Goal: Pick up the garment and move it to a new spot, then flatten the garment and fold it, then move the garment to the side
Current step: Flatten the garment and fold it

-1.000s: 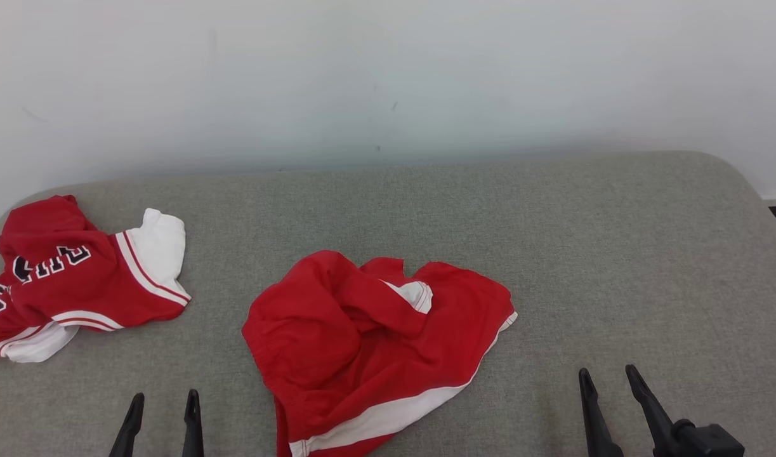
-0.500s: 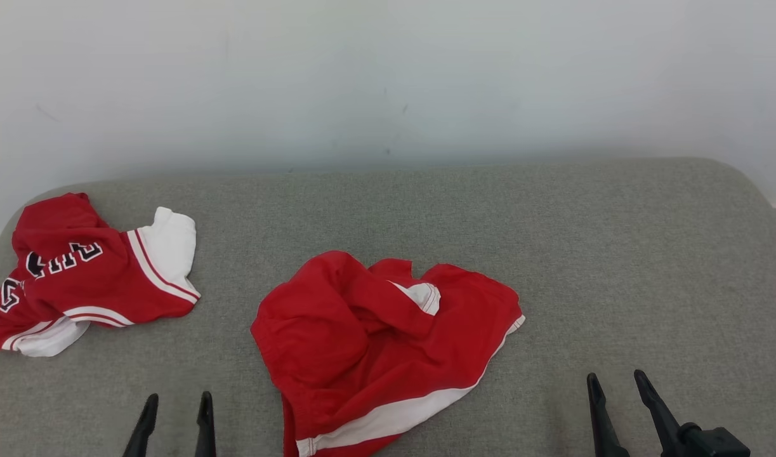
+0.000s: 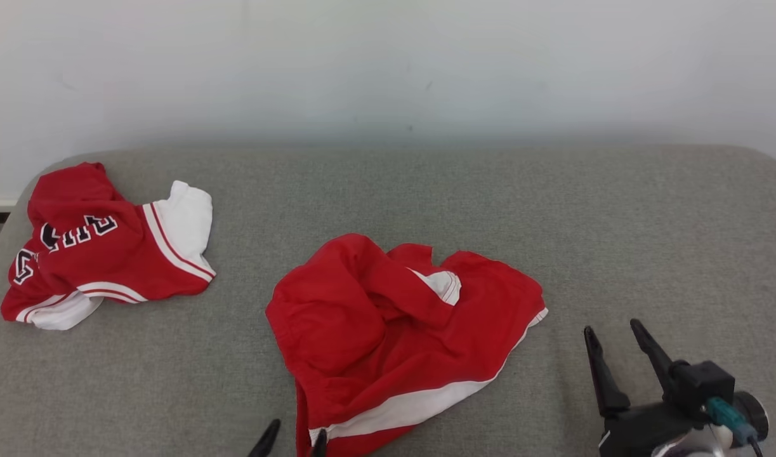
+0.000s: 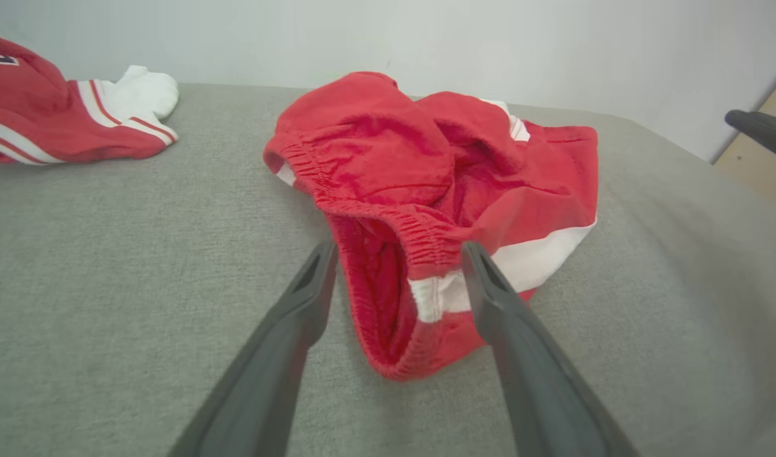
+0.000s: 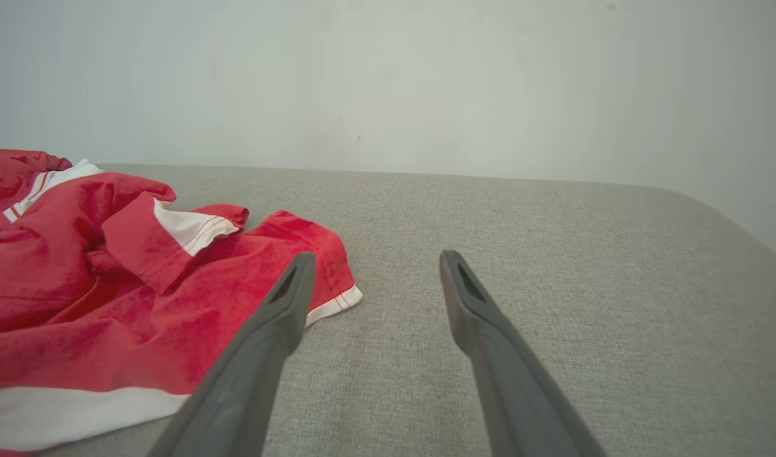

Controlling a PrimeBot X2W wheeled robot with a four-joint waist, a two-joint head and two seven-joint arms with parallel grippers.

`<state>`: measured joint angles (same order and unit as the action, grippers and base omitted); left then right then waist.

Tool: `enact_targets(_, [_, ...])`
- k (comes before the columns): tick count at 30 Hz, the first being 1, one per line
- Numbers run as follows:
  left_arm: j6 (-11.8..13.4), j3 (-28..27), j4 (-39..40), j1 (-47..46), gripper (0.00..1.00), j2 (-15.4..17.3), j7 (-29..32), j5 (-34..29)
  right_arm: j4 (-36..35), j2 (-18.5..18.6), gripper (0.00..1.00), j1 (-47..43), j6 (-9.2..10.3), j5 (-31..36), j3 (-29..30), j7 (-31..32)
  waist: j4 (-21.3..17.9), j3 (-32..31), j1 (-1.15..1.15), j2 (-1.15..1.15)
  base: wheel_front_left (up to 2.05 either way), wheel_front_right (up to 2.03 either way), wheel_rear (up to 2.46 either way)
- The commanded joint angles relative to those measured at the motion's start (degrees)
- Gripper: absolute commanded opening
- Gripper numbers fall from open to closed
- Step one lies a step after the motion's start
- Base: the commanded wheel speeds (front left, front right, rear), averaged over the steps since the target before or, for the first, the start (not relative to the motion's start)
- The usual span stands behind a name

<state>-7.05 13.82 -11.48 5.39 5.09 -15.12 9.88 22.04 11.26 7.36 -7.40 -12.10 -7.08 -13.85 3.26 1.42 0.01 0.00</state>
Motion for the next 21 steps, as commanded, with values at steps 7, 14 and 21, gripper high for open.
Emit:
enact_targets(7, [-0.34,5.3,-4.76,-4.82,1.0,-0.43,-0.05,1.22,8.4,1.96,1.0,7.69,-0.17,-1.18,-2.35,-0.29,2.18,3.7,-0.01,0.0,0.0,0.0,0.0])
enact_targets(14, [-0.34,9.82,-7.9,-9.41,1.0,-0.7,-0.05,2.43,18.83,2.12,1.0,15.53,-0.13,-2.33,-5.6,-0.8,4.04,7.31,-0.01,0.0,0.0,0.0,0.0])
enact_targets(21, [-0.35,12.49,-8.78,-11.6,1.0,-1.01,-0.05,3.64,27.04,2.21,1.0,20.48,-0.12,-4.27,-8.1,-1.3,6.05,9.06,-0.01,0.0,0.0,0.0,0.0])
